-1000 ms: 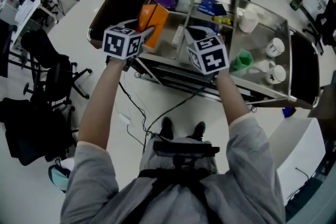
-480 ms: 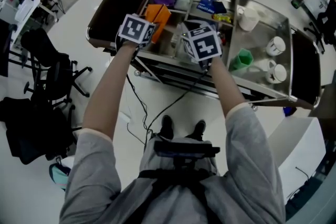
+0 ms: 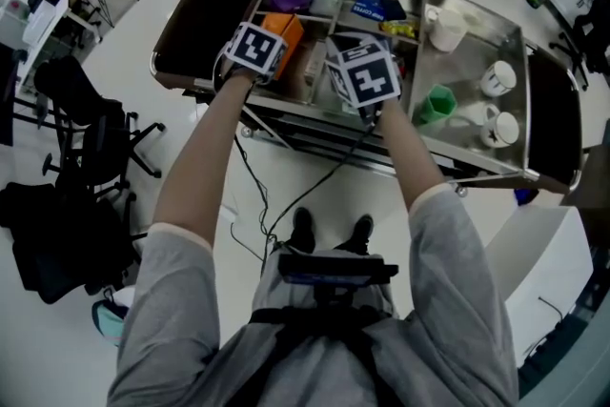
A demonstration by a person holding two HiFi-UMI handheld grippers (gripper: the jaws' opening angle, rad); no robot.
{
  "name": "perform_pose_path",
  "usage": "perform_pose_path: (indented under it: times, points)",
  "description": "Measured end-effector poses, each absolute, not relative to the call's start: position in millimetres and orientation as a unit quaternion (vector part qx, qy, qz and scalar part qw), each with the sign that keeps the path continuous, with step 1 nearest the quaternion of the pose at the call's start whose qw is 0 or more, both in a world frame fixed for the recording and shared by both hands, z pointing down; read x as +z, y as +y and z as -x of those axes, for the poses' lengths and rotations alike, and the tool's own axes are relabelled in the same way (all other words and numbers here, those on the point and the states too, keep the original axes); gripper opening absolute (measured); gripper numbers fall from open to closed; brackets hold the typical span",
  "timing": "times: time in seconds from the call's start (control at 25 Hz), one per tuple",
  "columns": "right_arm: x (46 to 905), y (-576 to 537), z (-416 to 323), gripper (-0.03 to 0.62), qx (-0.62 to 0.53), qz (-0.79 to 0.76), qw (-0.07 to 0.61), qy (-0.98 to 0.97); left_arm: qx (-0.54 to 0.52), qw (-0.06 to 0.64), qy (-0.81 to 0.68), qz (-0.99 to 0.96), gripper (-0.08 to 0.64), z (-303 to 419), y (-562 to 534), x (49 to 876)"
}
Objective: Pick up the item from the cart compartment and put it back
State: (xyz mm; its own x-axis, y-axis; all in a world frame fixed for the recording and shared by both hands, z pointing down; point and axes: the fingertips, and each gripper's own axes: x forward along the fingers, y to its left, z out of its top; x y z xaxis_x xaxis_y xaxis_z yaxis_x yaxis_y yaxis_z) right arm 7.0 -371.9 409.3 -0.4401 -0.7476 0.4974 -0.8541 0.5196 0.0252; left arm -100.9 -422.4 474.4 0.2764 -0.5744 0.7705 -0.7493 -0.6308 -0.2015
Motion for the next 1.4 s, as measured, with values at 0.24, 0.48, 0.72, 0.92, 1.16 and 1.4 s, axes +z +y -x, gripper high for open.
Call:
perform_pose_path:
  times: [0.24,0.48,0.72,0.92,1.16,1.4]
  points:
    - [405,-374,-6,0.009,0.110,-0.473,0.225,-0.845,0.502,0.107,-0.461,-0.724,0.245,137,-422,492]
    - [406,-378,-7,0.009,0.108,-0.474,0.223,-0.845,0.497,0.118,-0.459,-0.727,0.254,133,-426,501]
    - [412,-377,-6,0.009,0.118,-0.472,0.226,-0.844,0.487,0.126,-0.462,-0.730,0.358,135,-426,498]
    - [410,-373,-1,0.009,0.120,-0.467,0.225,-0.847,0.438,0.114,-0.432,-0.780,0.364,104,-429,484]
    - [408,-372,-4,0.009,0.115,-0.472,0.226,-0.844,0.407,0.114,-0.419,-0.803,0.364,96,-422,471]
    - [401,-362,-9,0.009,0.109,-0.477,0.224,-0.843,0.374,0.092,-0.445,-0.808,0.301,113,-404,442]
